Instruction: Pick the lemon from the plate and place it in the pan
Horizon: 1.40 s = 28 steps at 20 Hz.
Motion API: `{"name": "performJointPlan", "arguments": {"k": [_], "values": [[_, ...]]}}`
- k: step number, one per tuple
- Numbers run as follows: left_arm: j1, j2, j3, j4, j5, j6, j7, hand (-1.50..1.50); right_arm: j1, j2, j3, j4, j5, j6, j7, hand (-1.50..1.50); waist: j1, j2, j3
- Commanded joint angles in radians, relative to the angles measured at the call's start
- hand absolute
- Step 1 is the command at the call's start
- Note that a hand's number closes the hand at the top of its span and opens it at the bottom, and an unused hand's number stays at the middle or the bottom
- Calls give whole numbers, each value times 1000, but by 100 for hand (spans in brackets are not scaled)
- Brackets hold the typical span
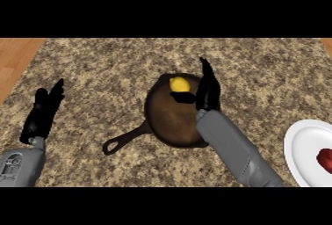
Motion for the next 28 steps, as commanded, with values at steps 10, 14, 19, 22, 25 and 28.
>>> {"name": "performJointPlan", "arguments": {"k": [10,14,19,22,25,28], "values": [[32,8,47,34,-4,24,-23,0,63,2,-53,-39,-239,-256,-259,-150,-68,-24,-3],[92,25,71,7,10,11,-21,0,160,-40,-57,-226,-174,-233,-176,-150,-116,-41,-5],[166,11,78,-47,11,24,-25,0,431,-165,-20,-532,-159,-198,-159,-150,-136,-48,-5],[162,56,109,-64,38,-15,7,0,604,-247,20,-758,-156,-155,-143,-150,-140,-48,-6],[144,41,108,-54,32,-1,1,0,777,-366,33,-959,-166,-107,-131,-150,-148,-45,-6],[130,41,111,-50,36,-7,9,0,897,-504,-7,-1153,-195,-60,-72,-150,-145,-42,-6]]}}
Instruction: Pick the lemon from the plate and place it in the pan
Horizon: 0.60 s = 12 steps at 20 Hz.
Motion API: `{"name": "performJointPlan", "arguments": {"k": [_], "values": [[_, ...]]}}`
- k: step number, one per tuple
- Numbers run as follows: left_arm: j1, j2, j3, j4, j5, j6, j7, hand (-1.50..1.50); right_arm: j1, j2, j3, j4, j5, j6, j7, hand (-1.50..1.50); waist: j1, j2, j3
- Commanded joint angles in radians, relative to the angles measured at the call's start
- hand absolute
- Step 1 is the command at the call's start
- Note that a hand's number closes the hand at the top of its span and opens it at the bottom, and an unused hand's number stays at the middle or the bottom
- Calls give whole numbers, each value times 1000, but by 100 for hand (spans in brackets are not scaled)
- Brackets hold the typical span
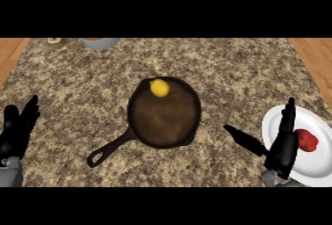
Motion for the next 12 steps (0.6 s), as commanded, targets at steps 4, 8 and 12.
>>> {"name": "performJointPlan", "arguments": {"k": [4,8,12], "values": [[6,-19,-16,-42,-5,-8,26,0,411,-207,-77,-389,-88,84,-51,-150,9,5,2],[27,-4,-2,-61,-16,-8,20,0,576,-240,-151,-481,-151,158,-163,-150,16,6,2],[-23,-33,-22,-68,-27,0,74,0,703,-236,-238,-551,-197,228,-238,-150,18,7,2]]}}
